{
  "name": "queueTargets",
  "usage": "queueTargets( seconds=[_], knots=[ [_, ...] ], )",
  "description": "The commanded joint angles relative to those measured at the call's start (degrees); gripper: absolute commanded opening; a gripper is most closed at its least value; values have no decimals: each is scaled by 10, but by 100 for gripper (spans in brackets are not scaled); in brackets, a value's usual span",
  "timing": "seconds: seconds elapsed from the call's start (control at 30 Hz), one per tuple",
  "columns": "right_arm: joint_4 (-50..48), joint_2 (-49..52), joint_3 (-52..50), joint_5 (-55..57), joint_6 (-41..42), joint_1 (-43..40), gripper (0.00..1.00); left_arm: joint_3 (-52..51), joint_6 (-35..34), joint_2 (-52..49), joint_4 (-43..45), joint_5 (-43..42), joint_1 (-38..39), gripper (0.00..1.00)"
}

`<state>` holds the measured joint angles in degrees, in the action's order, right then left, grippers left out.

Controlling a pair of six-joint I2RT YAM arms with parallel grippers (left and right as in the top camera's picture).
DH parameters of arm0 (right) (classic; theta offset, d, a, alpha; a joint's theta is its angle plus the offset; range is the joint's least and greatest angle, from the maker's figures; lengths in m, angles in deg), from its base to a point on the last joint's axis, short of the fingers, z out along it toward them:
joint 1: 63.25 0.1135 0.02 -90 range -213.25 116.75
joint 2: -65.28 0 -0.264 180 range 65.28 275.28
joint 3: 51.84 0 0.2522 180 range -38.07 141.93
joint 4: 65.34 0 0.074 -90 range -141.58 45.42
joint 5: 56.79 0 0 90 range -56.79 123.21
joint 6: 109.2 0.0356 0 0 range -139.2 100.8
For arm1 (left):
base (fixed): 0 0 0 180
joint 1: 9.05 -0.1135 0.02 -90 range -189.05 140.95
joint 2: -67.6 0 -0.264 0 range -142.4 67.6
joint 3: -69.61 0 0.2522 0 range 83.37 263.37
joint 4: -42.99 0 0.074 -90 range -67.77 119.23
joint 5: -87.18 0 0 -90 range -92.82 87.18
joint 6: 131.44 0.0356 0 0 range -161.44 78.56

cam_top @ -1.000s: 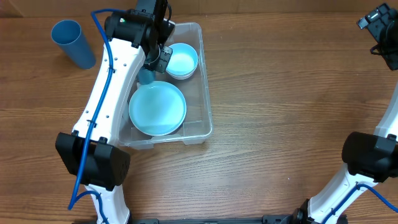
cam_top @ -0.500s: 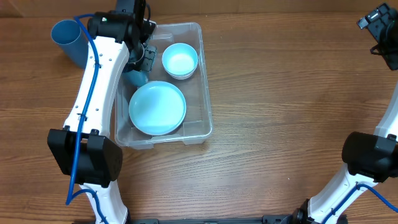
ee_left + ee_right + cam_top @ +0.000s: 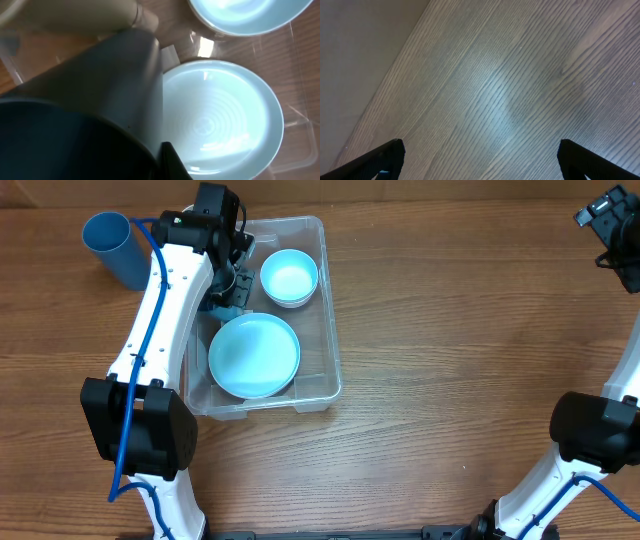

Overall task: Pack container
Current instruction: 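Lower the blue cup upright into the bin beside the beige cups, then release the blue cup and move the left gripper to the second blue cup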

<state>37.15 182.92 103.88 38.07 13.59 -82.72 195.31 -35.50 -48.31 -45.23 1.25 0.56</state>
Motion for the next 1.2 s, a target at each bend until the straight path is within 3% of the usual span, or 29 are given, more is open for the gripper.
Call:
queueTargets(
  seconds=[0.0, 0.07, 0.13, 0.23, 0.3, 0.9, 1.03, 1.17],
  knots=[
    [-1, -6, 5, 4, 3, 1, 100, -5, -8, -7, -18, 14, -9, 4],
    [-1, -6, 5, 4, 3, 1, 100, -5, -8, -7, -17, 15, -9, 7],
    [-1, -6, 5, 4, 3, 1, 100, -5, -8, -7, -9, 17, -9, 44],
    [-1, -6, 5, 4, 3, 1, 100, -5, -8, -7, 4, 17, -9, 77],
    [-1, -6, 5, 4, 3, 1, 100, -3, -8, -7, 11, 17, -9, 91],
    [-1, -6, 5, 4, 3, 1, 100, 303, -34, -5, -55, 15, 35, 100],
    [-1, -6, 5, 4, 3, 1, 100, 359, -83, -5, -72, 24, 3, 100],
    [-1, -6, 5, 4, 3, 1, 100, 376, -127, -6, -74, 24, -84, 100]
  ],
)
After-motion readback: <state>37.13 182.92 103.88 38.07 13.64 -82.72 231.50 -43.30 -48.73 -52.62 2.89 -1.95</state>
